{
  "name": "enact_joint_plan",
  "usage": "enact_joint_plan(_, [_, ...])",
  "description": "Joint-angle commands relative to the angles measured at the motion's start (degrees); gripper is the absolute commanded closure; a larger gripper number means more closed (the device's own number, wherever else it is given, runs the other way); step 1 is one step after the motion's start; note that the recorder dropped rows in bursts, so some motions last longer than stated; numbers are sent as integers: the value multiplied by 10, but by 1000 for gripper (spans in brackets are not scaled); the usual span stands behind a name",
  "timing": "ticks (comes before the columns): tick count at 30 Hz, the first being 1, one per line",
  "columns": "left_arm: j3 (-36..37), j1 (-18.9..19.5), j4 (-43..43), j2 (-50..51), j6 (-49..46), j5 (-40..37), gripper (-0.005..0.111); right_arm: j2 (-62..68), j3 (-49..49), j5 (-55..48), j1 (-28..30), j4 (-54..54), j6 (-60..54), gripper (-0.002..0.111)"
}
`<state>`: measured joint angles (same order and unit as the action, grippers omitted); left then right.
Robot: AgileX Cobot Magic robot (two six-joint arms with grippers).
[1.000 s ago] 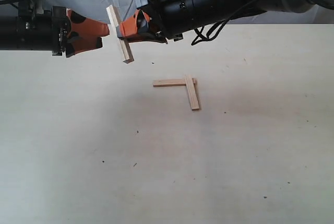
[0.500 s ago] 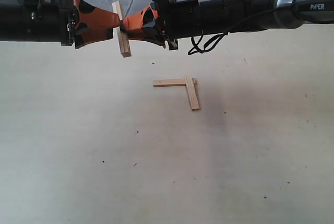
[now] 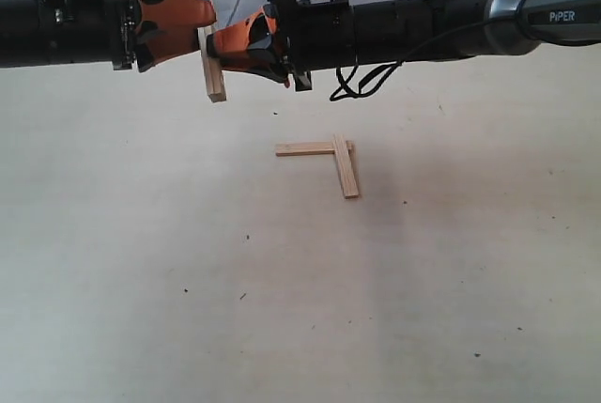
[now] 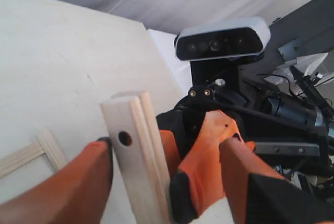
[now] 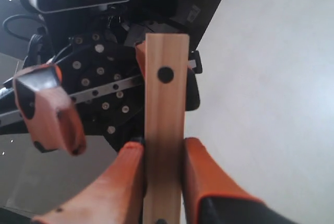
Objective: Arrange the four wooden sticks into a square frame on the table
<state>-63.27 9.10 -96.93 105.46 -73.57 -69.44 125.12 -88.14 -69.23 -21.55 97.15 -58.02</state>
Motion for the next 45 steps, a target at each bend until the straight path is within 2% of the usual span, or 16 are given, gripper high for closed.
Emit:
enact_joint_plan(1, [3, -6, -30, -4, -12, -5, 48, -2, 1, -7, -2, 4, -7, 109])
enact_joint_plan(9, [3, -6, -30, -4, -14, -5, 48, -3, 1, -7, -2, 28, -7, 109])
enact_joint_plan(11, [3, -6, -30, -4, -14, -5, 51, -3, 1, -7, -2, 28, -4, 109])
enact_joint_plan(18, [3, -6, -30, -4, -16, -5, 88, -3, 1, -7, -2, 28, -3, 109])
enact_joint_plan(24, [3, -6, -30, -4, -16, -5, 106, -3, 1, -7, -2, 28, -2, 109])
enact_joint_plan(28, [3, 13, -30, -4, -14, -5, 107, -3, 1, -7, 2, 28, -2, 109])
enact_joint_plan(36, [3, 82, 16, -4, -3, -5, 107, -3, 1, -7, 21, 28, 11, 109])
enact_joint_plan(39, [3, 96, 34, -4, 14, -5, 107, -13, 1, 17, 18, -46, 57, 109])
enact_joint_plan(42, [3, 98, 46, -4, 28, -5, 107, -39, 1, 140, -6, -250, 184, 109])
enact_joint_plan(45, [3, 97, 57, -4, 31, 30, 107, -67, -3, 223, -45, -420, 342, 109])
